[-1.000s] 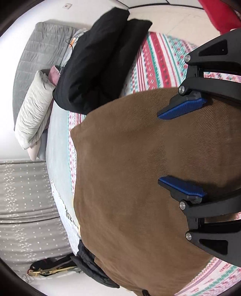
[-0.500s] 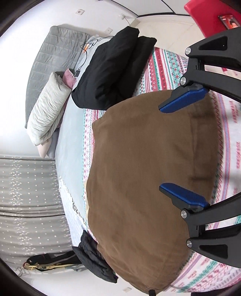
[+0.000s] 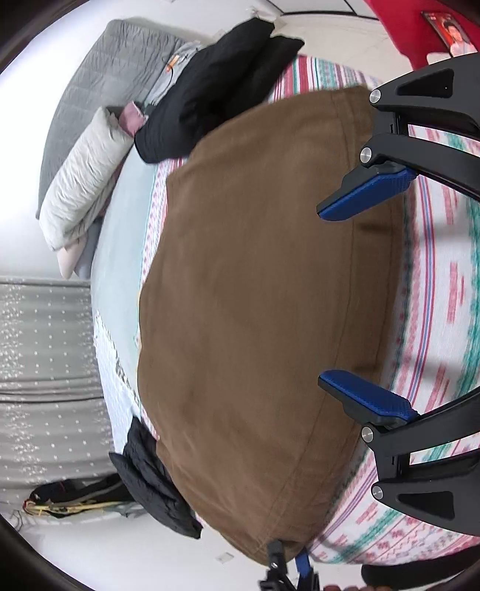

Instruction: Fold large clothes

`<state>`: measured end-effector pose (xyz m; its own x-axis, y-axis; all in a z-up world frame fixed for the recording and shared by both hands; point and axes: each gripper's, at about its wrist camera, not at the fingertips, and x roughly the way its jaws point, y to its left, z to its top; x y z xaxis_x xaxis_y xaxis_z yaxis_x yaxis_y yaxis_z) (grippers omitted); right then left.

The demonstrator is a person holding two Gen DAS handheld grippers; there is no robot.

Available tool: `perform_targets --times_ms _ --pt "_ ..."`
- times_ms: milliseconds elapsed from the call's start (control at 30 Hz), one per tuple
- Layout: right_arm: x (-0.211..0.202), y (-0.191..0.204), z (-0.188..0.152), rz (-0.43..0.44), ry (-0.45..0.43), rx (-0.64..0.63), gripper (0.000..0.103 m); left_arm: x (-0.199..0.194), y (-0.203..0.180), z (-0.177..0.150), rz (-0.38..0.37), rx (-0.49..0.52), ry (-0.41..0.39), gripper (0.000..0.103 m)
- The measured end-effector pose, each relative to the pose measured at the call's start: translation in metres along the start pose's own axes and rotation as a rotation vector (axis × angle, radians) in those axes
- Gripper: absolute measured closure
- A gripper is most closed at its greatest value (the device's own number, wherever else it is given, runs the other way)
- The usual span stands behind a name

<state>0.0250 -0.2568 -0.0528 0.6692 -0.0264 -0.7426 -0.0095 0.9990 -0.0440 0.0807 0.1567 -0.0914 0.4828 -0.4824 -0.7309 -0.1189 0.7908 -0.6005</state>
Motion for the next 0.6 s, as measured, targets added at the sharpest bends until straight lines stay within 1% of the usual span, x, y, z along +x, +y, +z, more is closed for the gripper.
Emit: perform_targets --times_ms 67,167,200,267,300,333,367,400,433,467,500,533,600 --pt "0.002 0.007 0.003 0.022 -0.002 -0.009 0.019 0.005 0.009 0.007 -0.074 -0.07 -0.015 0.015" --pt "0.005 0.025 0.008 0.045 -0.006 -0.045 0.019 0.011 0.019 0.015 -0.156 -0.165 -0.041 0.015" --pt "0.006 0.03 0.01 0.049 -0.007 -0.053 0.019 0.013 0.021 0.017 -0.171 -0.193 -0.055 0.015" --pt "0.01 0.039 0.016 0.062 -0.011 -0.06 0.019 0.015 0.019 0.02 -0.166 -0.22 -0.08 0.015" --pt "0.013 0.041 0.019 0.07 -0.012 -0.055 0.019 0.017 0.017 0.023 -0.155 -0.221 -0.089 0.02" --pt "0.017 0.044 0.022 0.083 -0.01 -0.043 0.019 0.018 0.013 0.025 -0.125 -0.209 -0.104 0.038" --pt "0.02 0.046 0.025 0.098 -0.009 -0.031 0.019 0.019 0.008 0.027 -0.078 -0.183 -0.119 0.052" --pt "0.024 0.047 0.029 0.116 -0.007 -0.017 0.019 0.02 0.007 0.029 -0.065 -0.172 -0.124 0.06" --pt "0.027 0.047 0.033 0.135 -0.005 -0.002 0.019 0.018 0.005 0.028 -0.07 -0.175 -0.142 0.066" --pt "0.032 0.048 0.037 0.15 -0.001 0.011 0.019 0.014 0.001 0.027 -0.074 -0.165 -0.165 0.068" --pt "0.035 0.049 0.038 0.157 0.006 0.018 0.019 0.011 -0.004 0.026 -0.066 -0.135 -0.189 0.071" --pt "0.039 0.049 0.039 0.166 0.021 0.027 0.02 0.001 -0.017 0.022 -0.052 -0.077 -0.235 0.073" --pt "0.05 0.05 0.04 0.207 0.056 0.046 0.026 -0.011 -0.037 0.02 -0.059 0.003 -0.291 0.075"
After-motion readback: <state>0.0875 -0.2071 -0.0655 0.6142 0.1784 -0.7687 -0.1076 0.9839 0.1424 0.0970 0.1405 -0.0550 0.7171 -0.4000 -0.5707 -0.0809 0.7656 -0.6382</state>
